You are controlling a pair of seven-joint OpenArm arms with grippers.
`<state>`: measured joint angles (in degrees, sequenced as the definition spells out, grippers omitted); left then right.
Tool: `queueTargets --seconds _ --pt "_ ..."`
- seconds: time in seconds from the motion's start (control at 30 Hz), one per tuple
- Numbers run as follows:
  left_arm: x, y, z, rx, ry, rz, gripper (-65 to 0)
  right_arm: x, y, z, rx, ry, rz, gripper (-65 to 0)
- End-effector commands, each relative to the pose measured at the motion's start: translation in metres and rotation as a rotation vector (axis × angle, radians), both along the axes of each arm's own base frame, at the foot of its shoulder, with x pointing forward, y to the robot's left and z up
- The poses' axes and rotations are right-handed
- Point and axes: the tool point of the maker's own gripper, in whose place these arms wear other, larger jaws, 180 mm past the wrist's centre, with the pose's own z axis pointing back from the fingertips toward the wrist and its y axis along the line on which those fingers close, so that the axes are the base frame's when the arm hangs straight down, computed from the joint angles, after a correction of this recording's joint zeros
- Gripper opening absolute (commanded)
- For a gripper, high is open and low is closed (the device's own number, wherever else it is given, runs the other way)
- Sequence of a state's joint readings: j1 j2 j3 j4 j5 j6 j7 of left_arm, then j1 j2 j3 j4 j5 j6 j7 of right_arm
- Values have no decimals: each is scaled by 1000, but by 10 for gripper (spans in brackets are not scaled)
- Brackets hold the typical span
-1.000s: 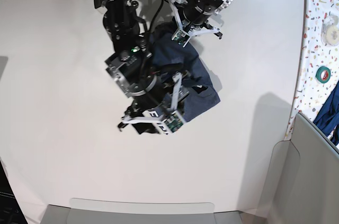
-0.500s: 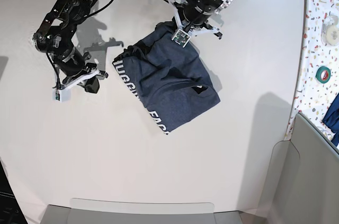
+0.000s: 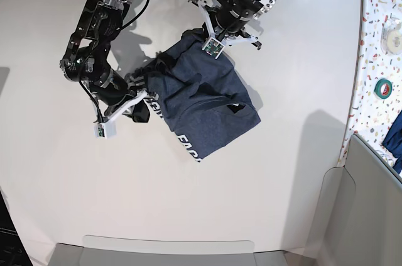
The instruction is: Layout the t-shirt on the table in an organized manner, then fold the t-shirt properly
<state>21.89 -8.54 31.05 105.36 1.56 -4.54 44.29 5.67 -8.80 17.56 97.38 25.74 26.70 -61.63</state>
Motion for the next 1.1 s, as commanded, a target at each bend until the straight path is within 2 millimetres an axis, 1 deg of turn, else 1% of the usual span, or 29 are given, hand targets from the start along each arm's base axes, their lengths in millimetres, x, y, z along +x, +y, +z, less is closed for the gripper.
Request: queueTargets --seconds 0.0,0.03,0.1,0.2,0.3,0.43,0.53,0.57,0.6,0.7,0.77,0.87,0.9,0.93,1.03,1.07 --pt "-17 7 -14 51 80 -13 -650 13 8 23 27 -76 -3 -644" --pt "-17 7 -14 51 80 -13 -650 14 15 25 29 -78 3 -644" --pt "-17 7 -14 53 80 -14 -650 15 36 28 22 -86 44 -644" --pt "-17 9 -15 57 80 -12 -650 8 77 30 -9 -96 154 -644" --pt "-16 11 -15 58 79 -8 -650 -14 125 23 -49 -85 305 -644" --pt "-14 11 -14 60 75 -8 -650 -44 172 19 -101 -96 490 -644" --pt "-13 11 -14 60 73 -8 -650 -63 193 16 -133 -109 598 -644" --pt "-14 12 -14 60 75 -8 -650 -66 198 17 -139 -117 620 -644" --pt "-15 12 -16 63 80 -9 -650 -67 203 22 -145 -138 641 -644" --pt "-15 12 -18 65 84 -7 -650 -66 196 32 -163 -169 654 -644" --pt "-15 12 -18 65 84 -7 -650 -65 191 47 -150 -204 654 -644" --pt "-15 13 -17 66 82 -6 -650 -45 158 74 -147 -273 546 -644" --pt "-15 13 -17 66 82 -6 -650 -36 140 84 -147 -299 487 -644" --pt "-15 13 -17 66 82 -6 -650 -26 118 90 -148 -307 411 -644" --pt "-14 12 -17 63 82 -5 -650 -2 47 91 -115 -290 144 -644" --pt "-15 11 -17 61 83 -6 -650 -1 26 84 -102 -263 67 -644"
